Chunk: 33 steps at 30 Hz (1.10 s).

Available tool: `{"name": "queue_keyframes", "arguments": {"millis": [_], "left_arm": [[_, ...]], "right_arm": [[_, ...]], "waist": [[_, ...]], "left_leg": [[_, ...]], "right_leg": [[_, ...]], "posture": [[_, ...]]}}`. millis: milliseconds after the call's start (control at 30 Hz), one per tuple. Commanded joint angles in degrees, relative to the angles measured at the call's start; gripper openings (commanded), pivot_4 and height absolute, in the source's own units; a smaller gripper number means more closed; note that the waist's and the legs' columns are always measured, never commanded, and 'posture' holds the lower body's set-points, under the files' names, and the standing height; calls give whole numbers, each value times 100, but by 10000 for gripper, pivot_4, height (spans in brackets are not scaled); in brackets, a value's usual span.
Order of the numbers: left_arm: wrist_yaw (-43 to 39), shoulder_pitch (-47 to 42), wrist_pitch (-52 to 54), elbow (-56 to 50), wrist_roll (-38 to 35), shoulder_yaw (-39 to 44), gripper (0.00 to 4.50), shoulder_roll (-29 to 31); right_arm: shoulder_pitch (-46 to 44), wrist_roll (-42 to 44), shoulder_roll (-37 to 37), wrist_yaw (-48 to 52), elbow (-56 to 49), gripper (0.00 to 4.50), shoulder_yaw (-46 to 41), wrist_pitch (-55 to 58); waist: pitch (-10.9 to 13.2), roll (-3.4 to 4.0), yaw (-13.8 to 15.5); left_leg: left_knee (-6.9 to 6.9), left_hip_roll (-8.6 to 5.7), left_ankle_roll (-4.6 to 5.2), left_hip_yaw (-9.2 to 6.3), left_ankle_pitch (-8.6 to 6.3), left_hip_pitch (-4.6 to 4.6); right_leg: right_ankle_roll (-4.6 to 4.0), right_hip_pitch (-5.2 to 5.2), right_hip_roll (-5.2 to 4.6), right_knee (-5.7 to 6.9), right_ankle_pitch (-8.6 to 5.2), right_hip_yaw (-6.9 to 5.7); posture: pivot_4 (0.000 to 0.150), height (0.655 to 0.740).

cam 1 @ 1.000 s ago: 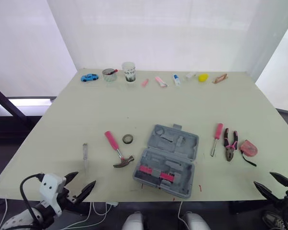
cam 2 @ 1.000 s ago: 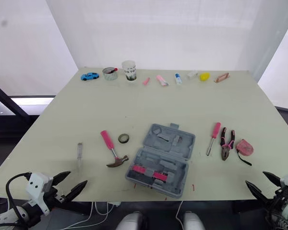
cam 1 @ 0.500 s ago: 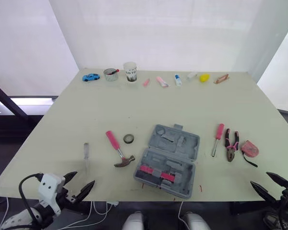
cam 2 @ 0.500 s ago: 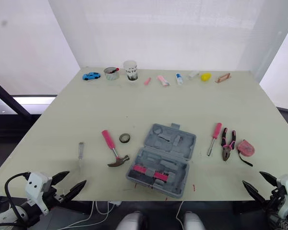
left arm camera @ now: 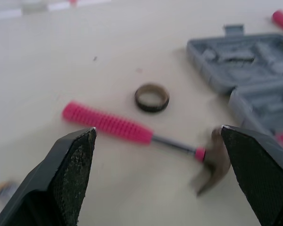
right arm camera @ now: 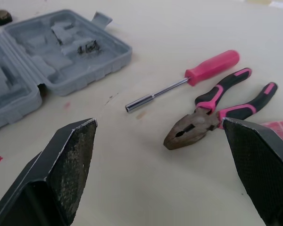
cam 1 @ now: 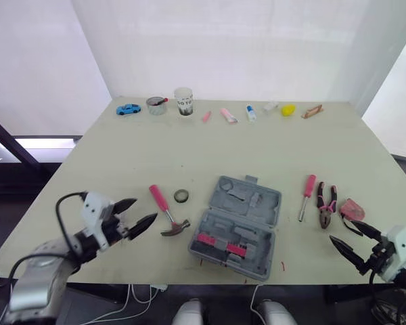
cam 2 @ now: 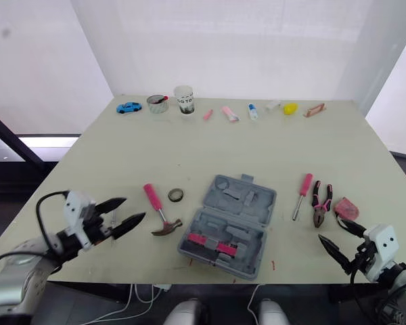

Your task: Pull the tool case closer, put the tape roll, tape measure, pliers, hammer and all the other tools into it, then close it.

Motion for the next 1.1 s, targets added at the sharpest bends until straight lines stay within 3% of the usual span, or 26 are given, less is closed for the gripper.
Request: {"name": "queue_keyframes", "arguments": {"millis": [33, 200, 300, 400, 500, 600, 767, 833, 1100], "left_arm": [[-376, -767, 134, 469, 73, -376, 45000, 111], [-994, -1840, -282, 1617, 640, -1093, 45000, 95], [-1605, -2709, -1197, 3122, 1448, -1821, 45000, 1], [-1835, -3363, -1936, 4305, 1690, -1930, 45000, -233], [-2023, -3923, -2678, 5321, 1937, -1974, 37746, -452], [-2370, -4272, -3032, 5976, 2091, -1979, 23079, -601], [-2722, -4651, -3460, 6708, 2414, -2030, 13, -734], [-2833, -4754, -3581, 6890, 2562, -2059, 0, -756], [-3102, -4991, -3709, 7219, 3013, -2148, 0, -822]], "right_arm": [[-163, -133, -121, -153, -442, 44304, 192, 219], [-511, -260, -146, -403, -638, 44304, 469, 627], [-679, -612, -409, -283, -683, 44304, 850, 776], [-802, -587, -521, -155, -684, 44304, 1041, 957], [-944, -670, -647, 49, -583, 45000, 1293, 1014], [-1096, -874, -721, 152, -370, 36749, 1556, 931], [-1478, -1168, -733, 211, -180, 11571, 1957, 951], [-1618, -1289, -725, 221, -140, 411, 2122, 974], [-2085, -1597, -612, 196, -26, 411, 2594, 1133]], "waist": [[-2, 2, -19], [-2, 5, -75], [-2, 5, -49], [-3, 4, -32], [2, -3, -30], [6, -10, -46], [6, -11, -76], [7, -12, -81], [8, -13, -59]], "left_leg": [[2, 2, 0, 1, 1, 2], [-6, 1, 0, 2, 0, 5], [-3, -1, 0, 0, 0, 0], [3, -6, 0, -6, 1, -1], [4, -8, 1, -7, 0, -12], [3, -9, 2, -9, 0, -17], [3, -10, 2, -11, 0, -15], [4, -10, 2, -11, 0, -15], [5, -11, 2, -15, 0, -17]], "right_leg": [[1, 2, 5, 3, 1, 2], [19, 2, 8, -2, 10, 15], [19, 0, 11, 2, 10, 7], [15, 4, 12, 2, 8, 5], [21, 0, 12, -3, 10, 6], [24, -2, 12, -6, 9, 4], [26, -2, 12, -3, 8, 3], [27, -3, 12, 0, 9, 3], [27, -2, 11, 2, 9, 0]], "posture": [[1500, 7400], [1500, 7400], [1500, 7400], [1500, 7400], [1500, 7400], [1500, 7400], [1500, 7400], [1500, 7400], [1500, 7400]]}}
